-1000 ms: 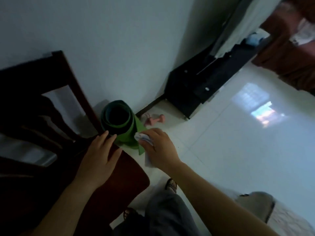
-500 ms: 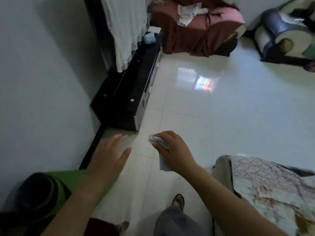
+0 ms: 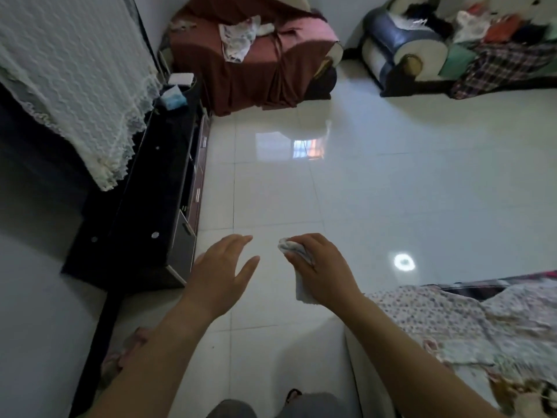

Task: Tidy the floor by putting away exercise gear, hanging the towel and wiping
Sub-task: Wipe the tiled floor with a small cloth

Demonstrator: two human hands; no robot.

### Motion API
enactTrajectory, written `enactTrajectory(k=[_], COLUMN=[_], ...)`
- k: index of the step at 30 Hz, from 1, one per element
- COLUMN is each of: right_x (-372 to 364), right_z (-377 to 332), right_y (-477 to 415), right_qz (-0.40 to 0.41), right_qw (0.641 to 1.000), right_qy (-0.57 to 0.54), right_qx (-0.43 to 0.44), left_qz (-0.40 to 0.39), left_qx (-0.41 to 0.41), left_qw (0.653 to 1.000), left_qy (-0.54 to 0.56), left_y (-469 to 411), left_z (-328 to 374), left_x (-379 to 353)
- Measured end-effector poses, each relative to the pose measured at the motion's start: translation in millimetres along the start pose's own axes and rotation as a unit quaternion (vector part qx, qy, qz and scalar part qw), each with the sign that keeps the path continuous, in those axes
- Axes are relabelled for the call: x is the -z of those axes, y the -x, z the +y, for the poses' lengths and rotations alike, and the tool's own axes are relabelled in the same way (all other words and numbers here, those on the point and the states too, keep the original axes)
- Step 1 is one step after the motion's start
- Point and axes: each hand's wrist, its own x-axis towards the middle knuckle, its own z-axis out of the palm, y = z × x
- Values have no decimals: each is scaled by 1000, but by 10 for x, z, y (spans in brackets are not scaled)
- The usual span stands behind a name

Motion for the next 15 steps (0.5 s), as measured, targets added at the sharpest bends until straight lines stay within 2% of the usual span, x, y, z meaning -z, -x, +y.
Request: enactTrajectory(k=[9,15], right_x=[-23,127], right_z=[326,382], right_y=[-1104,-2049], right_qz=[0,47], right_qw=[998,994], right_qy=[-1,-2], right_qx=[-62,-97], left_qz=[-35,-60], left_qx=[-31,-85], left_qw=[999,995], left_qy=[10,1], left_y=[-1357,-2552], left_z=[-222,-381], left_x=[-23,146])
